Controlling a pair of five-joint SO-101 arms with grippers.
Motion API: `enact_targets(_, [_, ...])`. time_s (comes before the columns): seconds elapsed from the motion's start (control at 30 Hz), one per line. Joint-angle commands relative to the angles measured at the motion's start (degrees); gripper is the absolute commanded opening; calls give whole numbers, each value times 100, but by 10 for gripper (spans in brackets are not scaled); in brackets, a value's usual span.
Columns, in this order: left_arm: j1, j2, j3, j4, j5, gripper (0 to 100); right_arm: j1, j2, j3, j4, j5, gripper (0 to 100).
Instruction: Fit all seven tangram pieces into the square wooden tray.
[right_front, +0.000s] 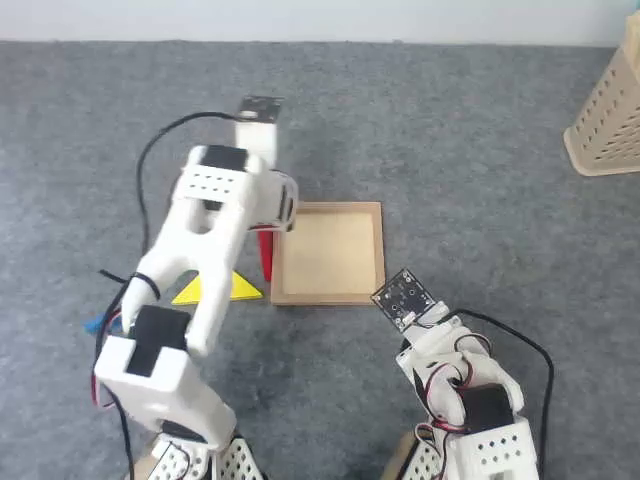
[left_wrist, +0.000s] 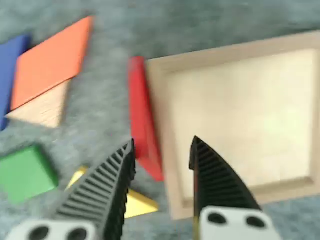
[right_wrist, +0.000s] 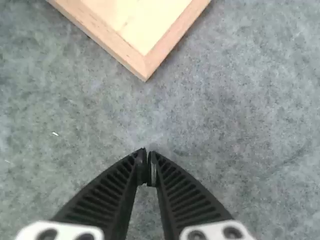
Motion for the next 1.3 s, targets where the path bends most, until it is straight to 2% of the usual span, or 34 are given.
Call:
enact_targets(0.0, [149, -193, -57, 88, 0, 167, -4, -84, 105, 31, -35, 8])
enact_targets(0.4, [-105, -141, -13, 44, -176, 160, -4, -84, 105, 31, -35, 8])
enact_targets(0.53, [-158, -141, -13, 44, -123, 196, -4, -84, 105, 31, -35, 8])
enact_targets(0.73, [-923, -123, 22, -387, 193, 190, -4, -84, 105, 31, -35, 8])
enact_targets(1.0, [-1037, 607, 224, -501, -123, 178, -4, -84, 105, 31, -35, 8])
enact_targets(1.27, [-1574, 695, 75, -712, -132, 178, -4, -84, 105, 31, -35, 8])
